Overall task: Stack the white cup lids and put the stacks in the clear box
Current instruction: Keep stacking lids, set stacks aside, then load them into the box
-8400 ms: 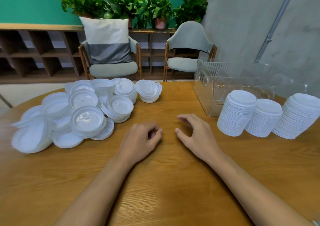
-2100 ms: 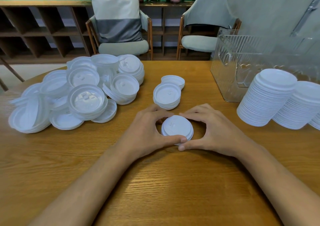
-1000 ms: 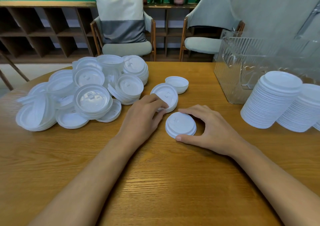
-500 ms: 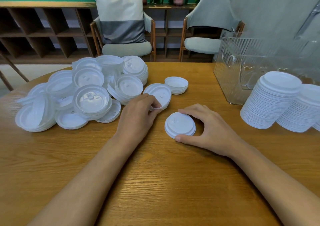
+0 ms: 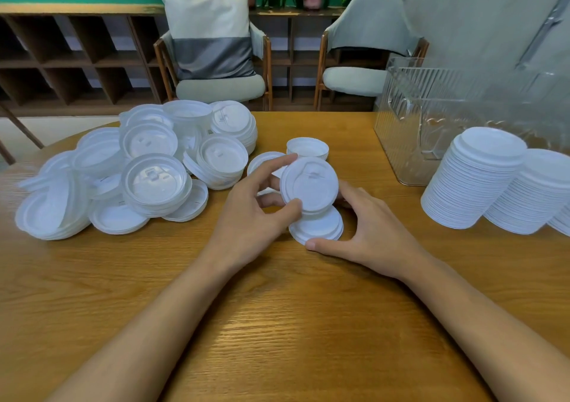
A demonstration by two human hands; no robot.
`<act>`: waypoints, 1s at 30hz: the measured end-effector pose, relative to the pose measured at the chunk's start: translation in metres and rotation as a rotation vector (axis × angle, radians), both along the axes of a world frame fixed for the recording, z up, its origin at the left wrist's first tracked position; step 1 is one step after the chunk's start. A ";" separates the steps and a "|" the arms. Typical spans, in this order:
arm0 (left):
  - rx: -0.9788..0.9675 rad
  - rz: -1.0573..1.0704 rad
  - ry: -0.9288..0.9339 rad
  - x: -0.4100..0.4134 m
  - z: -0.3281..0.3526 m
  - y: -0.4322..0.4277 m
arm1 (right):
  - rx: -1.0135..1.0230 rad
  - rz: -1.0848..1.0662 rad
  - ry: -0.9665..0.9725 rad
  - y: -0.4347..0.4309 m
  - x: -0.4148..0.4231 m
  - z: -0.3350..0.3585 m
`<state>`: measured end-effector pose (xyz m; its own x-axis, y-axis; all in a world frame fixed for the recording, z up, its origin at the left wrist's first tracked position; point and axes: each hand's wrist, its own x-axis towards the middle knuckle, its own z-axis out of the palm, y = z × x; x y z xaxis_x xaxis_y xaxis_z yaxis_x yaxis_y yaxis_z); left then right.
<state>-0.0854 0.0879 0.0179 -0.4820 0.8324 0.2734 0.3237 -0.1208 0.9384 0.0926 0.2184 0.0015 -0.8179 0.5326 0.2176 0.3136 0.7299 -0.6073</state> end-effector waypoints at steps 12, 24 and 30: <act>-0.199 0.096 0.464 -0.002 -0.010 -0.004 | 0.026 0.016 -0.018 0.002 0.002 -0.003; -0.171 -0.120 0.384 -0.007 -0.010 -0.003 | 0.000 0.043 -0.061 0.001 0.003 0.001; -0.179 0.014 0.428 0.001 -0.015 0.001 | -0.006 0.005 -0.094 -0.001 0.000 0.004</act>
